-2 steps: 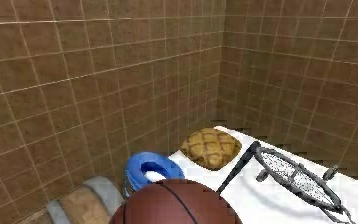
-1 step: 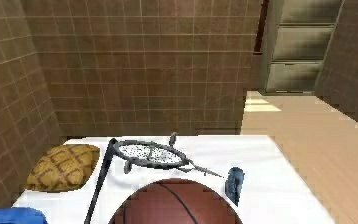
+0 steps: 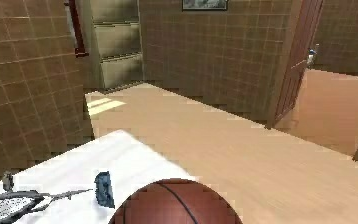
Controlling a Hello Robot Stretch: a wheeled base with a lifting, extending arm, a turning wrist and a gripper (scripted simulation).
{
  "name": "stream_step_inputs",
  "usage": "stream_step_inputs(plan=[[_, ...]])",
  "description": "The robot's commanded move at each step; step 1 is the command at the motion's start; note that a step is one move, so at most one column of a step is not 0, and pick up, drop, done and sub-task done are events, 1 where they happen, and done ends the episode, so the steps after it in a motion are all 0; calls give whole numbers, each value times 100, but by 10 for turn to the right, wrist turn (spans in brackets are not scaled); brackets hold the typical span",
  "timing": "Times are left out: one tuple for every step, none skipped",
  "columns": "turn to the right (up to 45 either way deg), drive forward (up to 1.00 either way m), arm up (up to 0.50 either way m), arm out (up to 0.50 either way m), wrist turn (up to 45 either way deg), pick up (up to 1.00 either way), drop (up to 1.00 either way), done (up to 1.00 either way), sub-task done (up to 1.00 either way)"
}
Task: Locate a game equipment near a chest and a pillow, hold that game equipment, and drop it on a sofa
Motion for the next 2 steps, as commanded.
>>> stream_step_inputs(plan=[[360, 0, 0, 0, 0, 0, 0, 0, 0], [0, 100, 0, 0, 0, 0, 0, 0, 0]])
